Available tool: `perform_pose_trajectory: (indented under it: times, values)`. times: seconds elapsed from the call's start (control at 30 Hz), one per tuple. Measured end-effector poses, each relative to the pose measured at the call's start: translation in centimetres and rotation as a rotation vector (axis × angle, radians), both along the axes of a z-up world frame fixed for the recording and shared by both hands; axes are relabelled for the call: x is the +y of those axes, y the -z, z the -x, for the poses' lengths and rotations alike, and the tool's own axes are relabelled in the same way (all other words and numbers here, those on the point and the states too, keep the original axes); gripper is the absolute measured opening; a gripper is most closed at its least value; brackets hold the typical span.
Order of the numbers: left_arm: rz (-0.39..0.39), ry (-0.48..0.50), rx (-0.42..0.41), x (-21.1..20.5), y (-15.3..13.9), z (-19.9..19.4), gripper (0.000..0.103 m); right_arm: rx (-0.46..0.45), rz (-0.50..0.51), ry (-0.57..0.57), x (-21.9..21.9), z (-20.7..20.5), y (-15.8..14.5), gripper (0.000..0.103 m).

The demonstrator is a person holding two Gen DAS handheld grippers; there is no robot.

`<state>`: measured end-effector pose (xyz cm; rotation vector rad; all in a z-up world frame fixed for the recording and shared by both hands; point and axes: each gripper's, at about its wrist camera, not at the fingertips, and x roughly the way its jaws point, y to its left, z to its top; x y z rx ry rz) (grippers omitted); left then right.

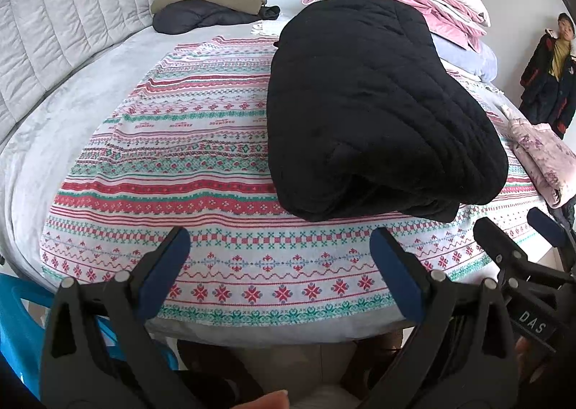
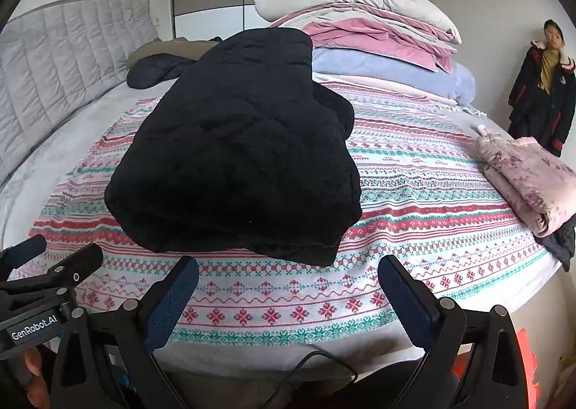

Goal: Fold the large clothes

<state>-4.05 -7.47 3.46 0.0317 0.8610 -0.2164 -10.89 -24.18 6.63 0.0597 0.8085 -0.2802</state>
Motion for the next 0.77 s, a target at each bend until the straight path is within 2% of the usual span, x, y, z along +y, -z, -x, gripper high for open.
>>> perform_pose_trajectory:
  times: [0.77]
  values:
    - [0.029,-0.011,0.019,1.5,0.5,-1.9,0.099,0.006,0.023,-0.014,0.7,-0.9,0.2,0.101]
